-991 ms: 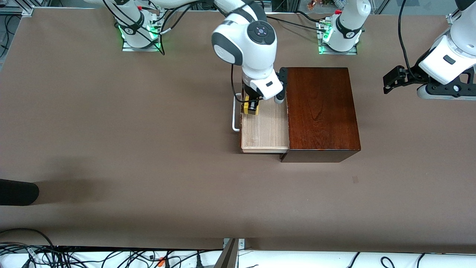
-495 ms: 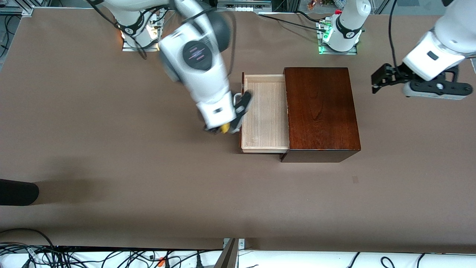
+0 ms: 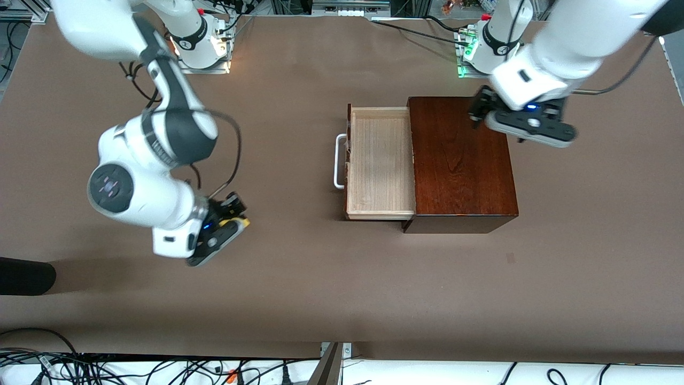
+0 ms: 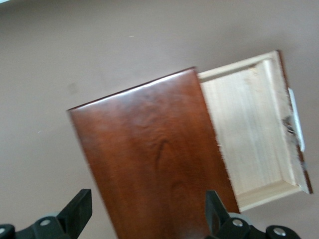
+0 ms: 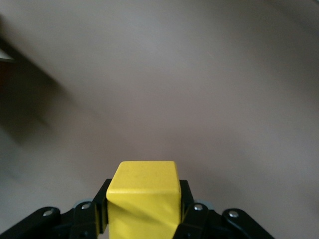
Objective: Open drawer, take yellow block, close drawer
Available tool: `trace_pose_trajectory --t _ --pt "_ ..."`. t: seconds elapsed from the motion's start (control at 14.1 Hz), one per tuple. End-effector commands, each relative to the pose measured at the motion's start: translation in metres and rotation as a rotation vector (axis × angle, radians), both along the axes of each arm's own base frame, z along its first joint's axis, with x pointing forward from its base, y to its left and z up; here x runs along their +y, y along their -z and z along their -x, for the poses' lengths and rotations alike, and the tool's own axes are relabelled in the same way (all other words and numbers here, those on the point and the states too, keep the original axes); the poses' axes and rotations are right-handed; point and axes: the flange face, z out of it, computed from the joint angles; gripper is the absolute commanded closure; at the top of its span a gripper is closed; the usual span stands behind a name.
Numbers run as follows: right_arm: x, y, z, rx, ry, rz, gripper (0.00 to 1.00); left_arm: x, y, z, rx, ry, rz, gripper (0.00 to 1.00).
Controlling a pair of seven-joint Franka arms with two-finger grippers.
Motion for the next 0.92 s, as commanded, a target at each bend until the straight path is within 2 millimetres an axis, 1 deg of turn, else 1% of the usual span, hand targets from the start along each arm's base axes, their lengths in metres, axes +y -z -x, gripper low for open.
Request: trace_pose_trajectory --t 0.0,0.14,0.21,0.28,0.35,0.42,0.5,0.64,0.71,0.78,0.85 --pt "-0.032 0.031 0.001 0.032 0.128 0.079 1.0 -0.053 0.002 0.009 -0.018 0.094 0.033 0.0" --pt "-0.056 0.057 0.004 0.064 0.182 0.108 1.0 -0.083 0.005 0.023 -0.03 0.159 0.034 0.0" --pt "-0.065 0.067 0.009 0.081 0.195 0.12 1.0 -0.1 0.013 0.028 -0.022 0.197 0.032 0.0" --pt "-0.071 0.064 0.014 0.083 0.206 0.124 1.0 -0.12 0.026 0.034 -0.004 0.23 0.026 0.0" --pt "-0.072 0.068 0.021 0.096 0.213 0.13 1.0 -0.142 0.038 0.041 -0.003 0.286 0.029 0.0" --pt "-0.075 0.069 0.03 0.101 0.234 0.138 1.0 -0.172 0.047 0.052 -0.02 0.408 0.041 0.0" --pt "-0.083 0.076 0.041 0.102 0.247 0.144 1.0 -0.201 0.062 0.061 -0.026 0.536 0.046 0.0" --pt "-0.098 0.094 0.069 0.057 0.268 0.143 1.0 -0.245 0.085 0.067 -0.027 0.69 0.061 0.0" --pt "-0.101 0.104 0.081 0.04 0.275 0.138 1.0 -0.263 0.096 0.068 -0.021 0.746 0.065 0.0" --pt "-0.103 0.115 0.091 0.035 0.302 0.14 1.0 -0.275 0.105 0.065 -0.023 0.823 0.071 0.0" --pt "-0.11 0.126 0.097 0.043 0.336 0.15 1.0 -0.293 0.118 0.067 -0.02 0.966 0.077 0.0"
